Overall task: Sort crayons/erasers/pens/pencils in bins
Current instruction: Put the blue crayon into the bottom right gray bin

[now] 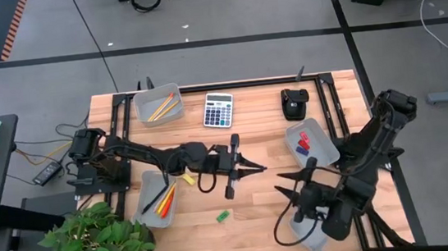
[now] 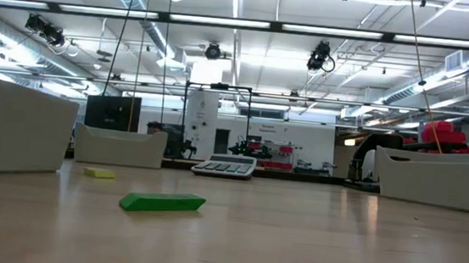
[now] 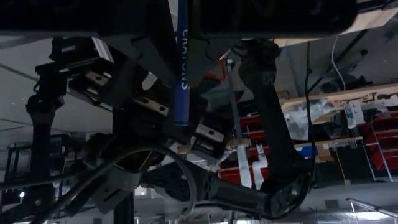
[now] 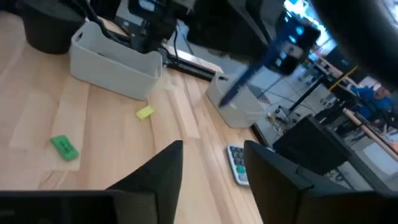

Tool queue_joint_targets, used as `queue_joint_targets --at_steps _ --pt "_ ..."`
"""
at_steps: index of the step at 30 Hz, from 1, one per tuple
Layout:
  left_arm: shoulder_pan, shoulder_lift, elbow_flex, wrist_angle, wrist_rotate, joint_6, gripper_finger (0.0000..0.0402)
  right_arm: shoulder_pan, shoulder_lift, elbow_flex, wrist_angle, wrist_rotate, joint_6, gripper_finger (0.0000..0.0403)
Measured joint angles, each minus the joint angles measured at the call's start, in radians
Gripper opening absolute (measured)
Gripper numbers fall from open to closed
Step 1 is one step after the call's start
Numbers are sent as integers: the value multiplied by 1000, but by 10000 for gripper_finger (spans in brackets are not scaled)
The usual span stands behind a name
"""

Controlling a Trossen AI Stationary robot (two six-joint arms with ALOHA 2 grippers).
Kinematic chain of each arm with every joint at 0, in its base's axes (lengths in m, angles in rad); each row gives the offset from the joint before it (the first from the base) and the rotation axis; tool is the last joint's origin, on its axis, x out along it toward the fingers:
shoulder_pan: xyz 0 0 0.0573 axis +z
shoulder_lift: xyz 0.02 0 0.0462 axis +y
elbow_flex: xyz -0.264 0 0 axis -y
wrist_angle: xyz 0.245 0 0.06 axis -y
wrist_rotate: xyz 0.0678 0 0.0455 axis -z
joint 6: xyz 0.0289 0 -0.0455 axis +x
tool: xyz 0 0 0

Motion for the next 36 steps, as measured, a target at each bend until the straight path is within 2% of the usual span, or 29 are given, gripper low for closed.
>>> queue_joint_targets --at_steps 6,9,14,18,25,29,36 --pt "-6 0 0 22 0 -1 40 -81 0 0 136 -23 -153 188" --pt "-15 0 0 21 0 -1 37 -125 0 0 161 -61 -175 188" --pt "-42 0 0 20 1 5 29 -173 0 0 168 -67 -193 188" --pt "-58 0 0 1 2 7 37 -177 0 0 212 -105 -228 188" --pt "-64 0 0 1 0 12 37 -171 0 0 337 -284 -286 188" --pt "-64 0 0 -12 0 12 31 -173 0 0 378 -297 -324 188" --pt "-64 0 0 -15 2 8 42 -180 0 0 449 -337 -378 188"
